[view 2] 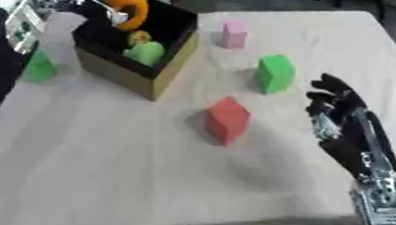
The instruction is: Pick up objects on the table and place them in the box.
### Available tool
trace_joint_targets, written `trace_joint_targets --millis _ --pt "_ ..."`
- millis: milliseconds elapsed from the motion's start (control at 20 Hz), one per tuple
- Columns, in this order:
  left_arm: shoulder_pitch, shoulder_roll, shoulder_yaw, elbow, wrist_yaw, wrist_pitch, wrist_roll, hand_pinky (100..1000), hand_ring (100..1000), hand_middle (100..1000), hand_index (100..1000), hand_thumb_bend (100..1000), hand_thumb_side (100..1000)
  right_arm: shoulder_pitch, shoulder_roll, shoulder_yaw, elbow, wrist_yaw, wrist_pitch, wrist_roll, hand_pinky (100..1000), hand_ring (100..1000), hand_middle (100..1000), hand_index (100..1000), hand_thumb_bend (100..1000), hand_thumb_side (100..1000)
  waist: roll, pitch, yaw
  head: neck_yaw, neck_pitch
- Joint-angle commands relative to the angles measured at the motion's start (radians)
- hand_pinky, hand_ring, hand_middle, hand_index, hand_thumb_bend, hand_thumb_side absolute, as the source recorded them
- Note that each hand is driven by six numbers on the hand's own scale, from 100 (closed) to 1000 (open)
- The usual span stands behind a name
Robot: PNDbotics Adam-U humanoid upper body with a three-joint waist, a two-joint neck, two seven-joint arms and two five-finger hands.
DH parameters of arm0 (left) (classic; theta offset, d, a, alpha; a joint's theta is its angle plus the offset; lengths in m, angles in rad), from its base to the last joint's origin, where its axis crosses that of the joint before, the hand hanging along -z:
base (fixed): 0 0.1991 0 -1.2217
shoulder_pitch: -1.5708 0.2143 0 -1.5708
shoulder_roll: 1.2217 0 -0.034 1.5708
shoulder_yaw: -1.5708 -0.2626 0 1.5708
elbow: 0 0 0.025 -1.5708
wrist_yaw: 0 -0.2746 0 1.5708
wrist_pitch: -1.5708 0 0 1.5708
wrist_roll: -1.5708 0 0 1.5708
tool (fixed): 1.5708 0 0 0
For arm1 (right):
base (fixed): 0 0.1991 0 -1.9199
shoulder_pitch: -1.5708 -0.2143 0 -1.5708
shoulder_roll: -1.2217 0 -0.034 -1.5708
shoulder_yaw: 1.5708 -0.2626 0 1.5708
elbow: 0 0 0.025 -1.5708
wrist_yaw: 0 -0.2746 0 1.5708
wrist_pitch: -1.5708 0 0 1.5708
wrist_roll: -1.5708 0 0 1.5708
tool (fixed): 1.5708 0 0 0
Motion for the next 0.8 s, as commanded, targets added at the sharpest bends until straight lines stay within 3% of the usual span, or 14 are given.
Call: trace_joint_targets --millis 50,200,300,600,800 --pt "-0.031 -0.009 0.042 0.057 -0.061 0.039 0.076 728 618 589 764 440 372 -0.010 -0.005 0.000 -0.008 -0.005 -0.001 0.005 699 797 809 917 100 455 -0.011 -0.029 -0.003 0.003 0.005" --pt "-0.024 -0.002 0.066 0.079 -0.075 0.077 0.134 778 697 688 838 614 500 -0.009 -0.005 -0.002 -0.007 -0.006 -0.001 0.004 700 797 809 917 100 455 -0.013 -0.027 -0.002 0.000 0.005" --pt "-0.018 0.009 0.082 0.080 -0.067 0.102 0.160 803 729 725 852 643 530 -0.009 -0.005 -0.003 -0.007 -0.006 -0.002 0.003 700 796 809 917 100 455 -0.014 -0.026 0.001 -0.003 0.005" --pt "0.016 0.099 0.112 -0.013 0.068 0.156 0.170 819 728 716 853 610 558 -0.008 -0.007 -0.009 -0.006 -0.004 -0.002 -0.001 700 796 809 918 100 456 -0.016 -0.025 0.014 -0.012 0.002" --pt "0.056 0.203 0.112 -0.072 0.147 0.141 0.028 816 729 725 858 605 562 -0.005 -0.011 -0.014 -0.004 -0.001 -0.002 -0.006 700 796 808 918 100 455 -0.016 -0.027 0.027 -0.020 0.004"
